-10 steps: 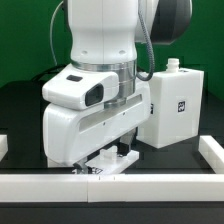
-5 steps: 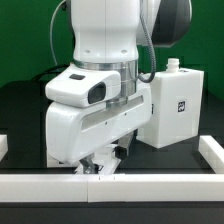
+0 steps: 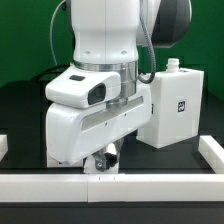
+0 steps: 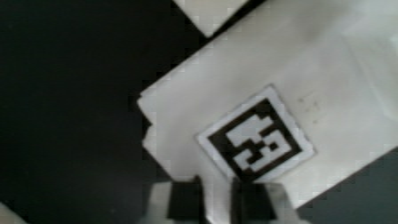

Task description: Assemble cabinet

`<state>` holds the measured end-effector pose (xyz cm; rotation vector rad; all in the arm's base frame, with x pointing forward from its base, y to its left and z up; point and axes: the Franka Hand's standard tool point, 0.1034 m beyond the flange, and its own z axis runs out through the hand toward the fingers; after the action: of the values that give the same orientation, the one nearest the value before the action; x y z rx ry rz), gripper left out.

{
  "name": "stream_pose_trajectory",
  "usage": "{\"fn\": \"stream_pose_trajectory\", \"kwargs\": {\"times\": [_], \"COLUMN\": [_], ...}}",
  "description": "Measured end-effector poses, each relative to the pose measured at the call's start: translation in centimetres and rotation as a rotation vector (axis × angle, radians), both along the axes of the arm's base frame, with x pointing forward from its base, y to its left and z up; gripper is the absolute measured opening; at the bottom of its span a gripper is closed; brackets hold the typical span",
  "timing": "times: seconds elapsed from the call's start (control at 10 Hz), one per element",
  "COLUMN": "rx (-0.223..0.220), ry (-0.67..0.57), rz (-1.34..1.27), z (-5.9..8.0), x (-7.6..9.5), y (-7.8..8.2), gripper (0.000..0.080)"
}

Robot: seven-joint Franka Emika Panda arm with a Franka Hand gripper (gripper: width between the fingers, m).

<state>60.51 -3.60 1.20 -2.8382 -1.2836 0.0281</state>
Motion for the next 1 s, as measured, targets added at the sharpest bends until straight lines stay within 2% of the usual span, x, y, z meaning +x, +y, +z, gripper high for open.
{"fn": "stream_pose_trajectory", "kwargs": {"times": [0.2,0.3,0.4,0.6,0.7,0.8,0.9,1.0], "rx": [-0.004,-0.017,-0.033,-0.039,-0.038,-0.038,-0.042,-0.051], "ry": [-0.009,-0.043,-0.080,-0.112,-0.108,-0.108,-0.117,-0.145], "rz": [0.036,0.118,0.248,0.284,0.283,0.283,0.320,0.422], "z": [0.5,2.4,4.2,4.9,4.8,4.7,4.7,4.5], "x": [0.3,1.1,0.3,-1.0,-1.0,-1.0,-1.1,-1.8], "y": [-0.1,-0.2,0.3,0.1,0.1,0.1,0.1,0.3], "gripper": [0.0007,0.0001,0.0001,0.0029,0.0029,0.0225,0.0225,0.0403]}}
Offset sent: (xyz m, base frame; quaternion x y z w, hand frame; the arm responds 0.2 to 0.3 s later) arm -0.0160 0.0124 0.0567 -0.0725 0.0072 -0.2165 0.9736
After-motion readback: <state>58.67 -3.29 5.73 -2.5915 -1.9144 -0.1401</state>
